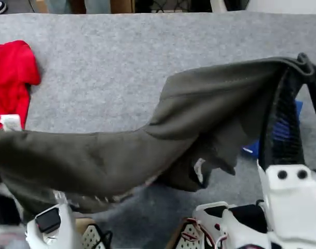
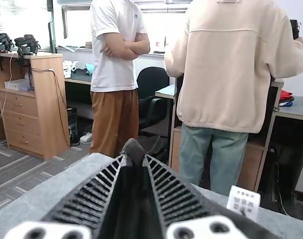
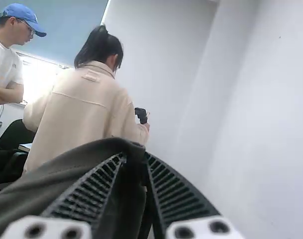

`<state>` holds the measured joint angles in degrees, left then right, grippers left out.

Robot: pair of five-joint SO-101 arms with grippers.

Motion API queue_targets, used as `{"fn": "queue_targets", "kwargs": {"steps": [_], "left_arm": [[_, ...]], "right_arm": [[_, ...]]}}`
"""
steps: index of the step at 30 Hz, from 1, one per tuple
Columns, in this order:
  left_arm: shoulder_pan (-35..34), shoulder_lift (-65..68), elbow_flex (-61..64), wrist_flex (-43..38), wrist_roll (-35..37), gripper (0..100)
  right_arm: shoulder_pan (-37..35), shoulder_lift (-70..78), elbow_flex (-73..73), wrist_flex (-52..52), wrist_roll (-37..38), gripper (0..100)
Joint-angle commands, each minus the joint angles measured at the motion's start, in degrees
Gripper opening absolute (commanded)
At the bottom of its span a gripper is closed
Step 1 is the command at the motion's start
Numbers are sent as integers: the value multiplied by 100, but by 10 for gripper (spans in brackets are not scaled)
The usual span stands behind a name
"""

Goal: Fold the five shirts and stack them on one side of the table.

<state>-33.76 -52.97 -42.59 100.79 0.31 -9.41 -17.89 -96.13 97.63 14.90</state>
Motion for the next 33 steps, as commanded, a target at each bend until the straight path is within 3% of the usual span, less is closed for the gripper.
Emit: {"fn": "queue_targets", "kwargs": {"steps": [1,4,12,17,22,33], "left_arm": [[-57,-501,646,-9,-44,29],[-66,-756,1024,-281,0,29],[-75,-879,1824,-1969,18,29],[-75,-976,1868,-2031,9,29],[-75,-1160,1868,-2040,-18,29],[-75,-1530,1868,-1996,-35,29]], "right_arm": [[-35,-4,312,-448,-53,15],[-35,-40,910,-1029,-53,15],[-44,-40,1877,-2409,-53,15],[-527,-40,1974,-2620,18,15],[-1160,-48,1947,-2532,677,15],[-1204,-716,1982,-2048,712,15]]}}
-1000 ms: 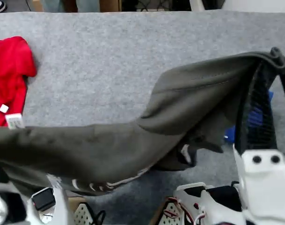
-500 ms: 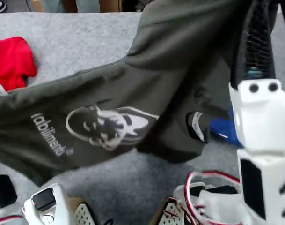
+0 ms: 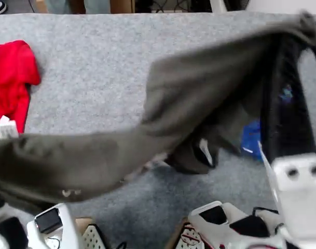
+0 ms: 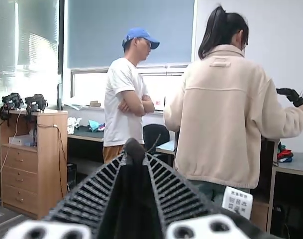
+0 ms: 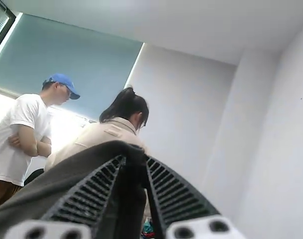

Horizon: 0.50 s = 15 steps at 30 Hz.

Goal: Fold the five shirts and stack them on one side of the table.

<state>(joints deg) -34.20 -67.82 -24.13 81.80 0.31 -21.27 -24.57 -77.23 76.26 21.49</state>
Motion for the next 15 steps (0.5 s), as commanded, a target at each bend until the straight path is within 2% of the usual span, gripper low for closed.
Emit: {"fn": "queue_targets", "kwargs": {"steps": [1,4,8,11,15], "left_arm": [[-31,-79,31,-97,-35,29],[-31,-97,171,-123,-35,29],[-4,-97,1209,-440,-35,29],[4,-97,2422,-1275,-26,29],[101,-62,4541,-3121,9,29]], "right_arm": [[-18,-66,101,114,53,15],[-9,-31,356,149,53,15],[-9,189,1323,18,62,15],[132,479,2176,-369,62,15],[510,1024,3407,-1424,18,15]]}}
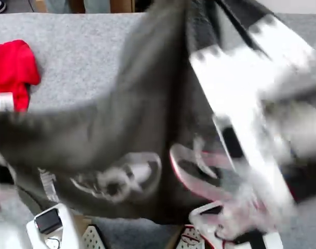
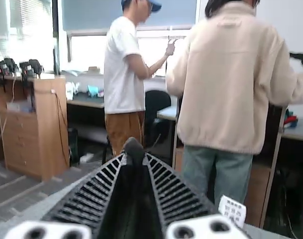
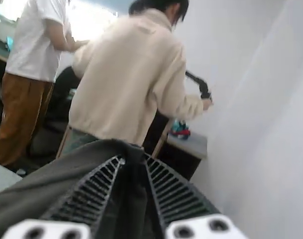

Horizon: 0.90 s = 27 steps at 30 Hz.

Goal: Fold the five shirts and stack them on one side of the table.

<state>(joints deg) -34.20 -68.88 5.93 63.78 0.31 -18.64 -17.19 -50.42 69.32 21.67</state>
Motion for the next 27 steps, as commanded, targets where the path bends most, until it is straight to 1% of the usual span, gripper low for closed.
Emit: {"fn": "queue_targets", "kwargs": {"steps": [1,3,6,7,8,9,10,11,13,15,17,19,21,27], "left_arm": [[303,97,2176,-1925,9,29],[725,378,3371,-3235,-35,29],[919,1266,4532,-5653,0,29],[954,1688,4681,-6418,0,29],[971,2163,4664,-7007,0,29],[989,2681,4541,-7411,0,29],[998,3200,4286,-7631,-9,29],[998,3719,3943,-7675,0,29],[971,4730,3099,-7499,9,29],[954,5609,2264,-7182,9,29],[945,6189,1578,-6804,9,29],[954,6374,1138,-6400,9,29],[998,6374,1024,-6136,0,29],[998,6224,1279,-6057,-26,29]], "right_arm": [[299,453,1024,-1002,0,15],[360,831,1622,-1679,0,15],[378,1534,2264,-2875,0,15],[378,1780,2360,-3244,0,15],[378,2035,2387,-3543,0,15],[378,2281,2360,-3771,0,15],[378,2519,2264,-3912,0,15],[369,2738,2123,-3947,0,15],[369,3160,1701,-3859,-9,15],[369,3547,1253,-3692,-9,15],[378,3899,760,-3499,-9,15],[378,4215,295,-3288,-9,15],[378,4523,-154,-3059,-9,15],[527,5147,-1464,-2084,-9,15]]}}
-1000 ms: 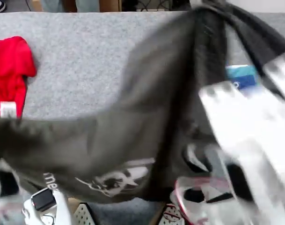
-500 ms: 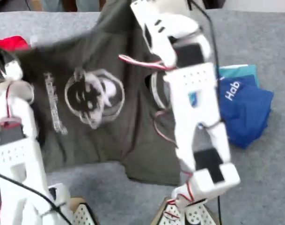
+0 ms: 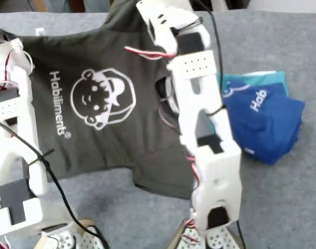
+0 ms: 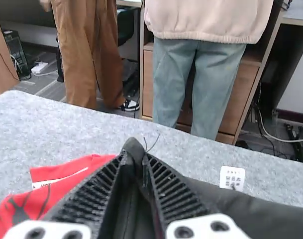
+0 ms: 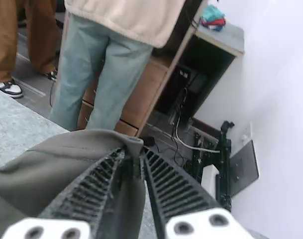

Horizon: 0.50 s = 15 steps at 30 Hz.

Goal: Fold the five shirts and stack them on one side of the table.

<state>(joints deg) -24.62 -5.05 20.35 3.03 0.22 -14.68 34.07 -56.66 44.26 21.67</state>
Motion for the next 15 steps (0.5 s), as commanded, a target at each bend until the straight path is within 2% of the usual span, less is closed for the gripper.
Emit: {"fn": "queue_targets", "kwargs": {"steps": [1,8,13,15], "left_arm": [[31,-211,-57,18,-18,29],[4,-967,1059,18,-26,29],[-4,-1785,2018,18,-26,29],[-4,-2127,2413,18,-26,29]], "right_arm": [[167,66,-1051,677,-9,15],[185,154,-2141,2488,35,15],[158,154,-2352,3552,62,15],[158,154,-2378,4062,316,15]]}}
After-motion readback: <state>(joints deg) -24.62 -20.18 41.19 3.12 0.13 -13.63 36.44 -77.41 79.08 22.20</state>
